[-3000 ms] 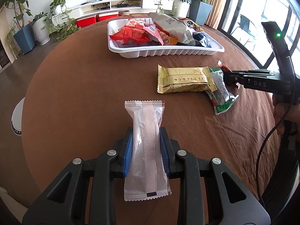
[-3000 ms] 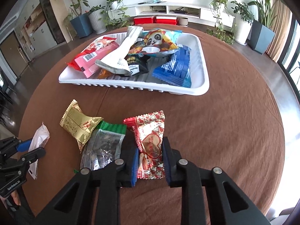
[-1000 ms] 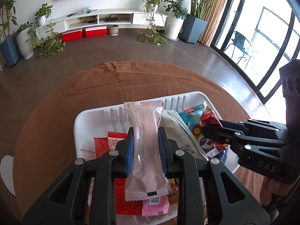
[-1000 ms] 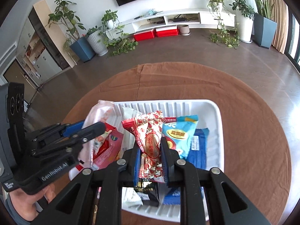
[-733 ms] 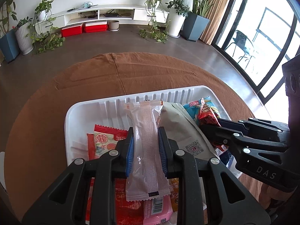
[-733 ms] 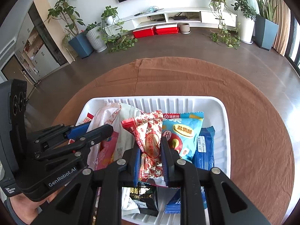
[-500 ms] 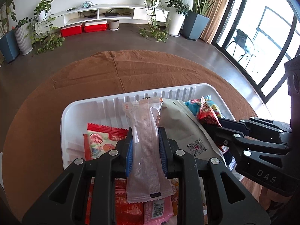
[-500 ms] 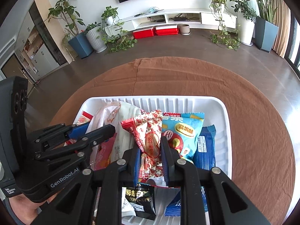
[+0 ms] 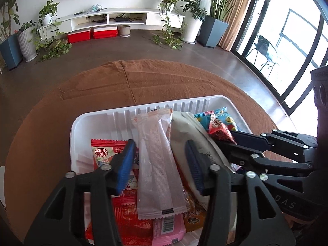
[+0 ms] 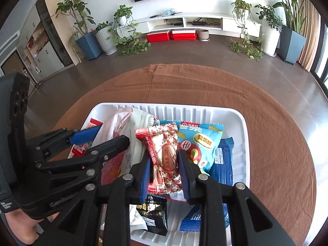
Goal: Organize snacks
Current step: 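Open both tools and withdraw them toward the gold pack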
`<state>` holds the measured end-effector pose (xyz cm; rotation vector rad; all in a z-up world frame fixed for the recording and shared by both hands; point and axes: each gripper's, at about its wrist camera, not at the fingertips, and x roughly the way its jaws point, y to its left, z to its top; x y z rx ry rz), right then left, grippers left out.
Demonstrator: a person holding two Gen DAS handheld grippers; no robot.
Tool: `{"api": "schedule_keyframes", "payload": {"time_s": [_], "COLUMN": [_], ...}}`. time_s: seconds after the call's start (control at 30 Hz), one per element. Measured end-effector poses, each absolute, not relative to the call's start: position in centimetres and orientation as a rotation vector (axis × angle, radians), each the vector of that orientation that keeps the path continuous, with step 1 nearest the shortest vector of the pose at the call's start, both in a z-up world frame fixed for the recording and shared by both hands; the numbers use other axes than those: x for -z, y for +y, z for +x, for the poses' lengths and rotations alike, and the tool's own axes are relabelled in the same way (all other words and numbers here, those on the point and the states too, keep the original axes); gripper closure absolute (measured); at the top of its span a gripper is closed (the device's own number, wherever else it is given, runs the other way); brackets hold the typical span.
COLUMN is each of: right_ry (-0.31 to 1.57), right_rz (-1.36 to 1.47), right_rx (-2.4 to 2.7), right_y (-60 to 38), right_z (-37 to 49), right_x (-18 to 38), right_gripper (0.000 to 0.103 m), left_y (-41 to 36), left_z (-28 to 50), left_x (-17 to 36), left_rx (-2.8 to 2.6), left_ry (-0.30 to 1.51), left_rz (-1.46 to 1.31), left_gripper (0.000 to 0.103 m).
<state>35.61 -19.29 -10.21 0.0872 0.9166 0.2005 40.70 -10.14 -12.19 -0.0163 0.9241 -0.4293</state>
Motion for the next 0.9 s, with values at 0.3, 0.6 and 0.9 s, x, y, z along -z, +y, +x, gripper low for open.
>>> {"api": "schedule_keyframes", "payload": {"time_s": [0.3,0.6,0.9], "right_ry": [0.833,0.734,0.806], "right_rz": [0.100,0.243,0.434], "right_rx": [-0.203,-0.200,-0.162], "right_y": [-20.6,-23.4,-25.7], "right_z": [32.5,23.6,14.2], "right_x": [8.0,7.5,13.0], "right_gripper": [0.036,0.006,0.004], "left_y": [-8.0,-6.0,-7.3], "left_z": [37.9,28.9,19.5], "left_x": [10.2,6.7,9.8], "left_rx": [0.404,0.425,0.590], "left_ry": [0.882,0.739,0.724], "left_rz": [-0.041,0.022,0.247], "left_gripper": [0.014,0.000,0.000]}}
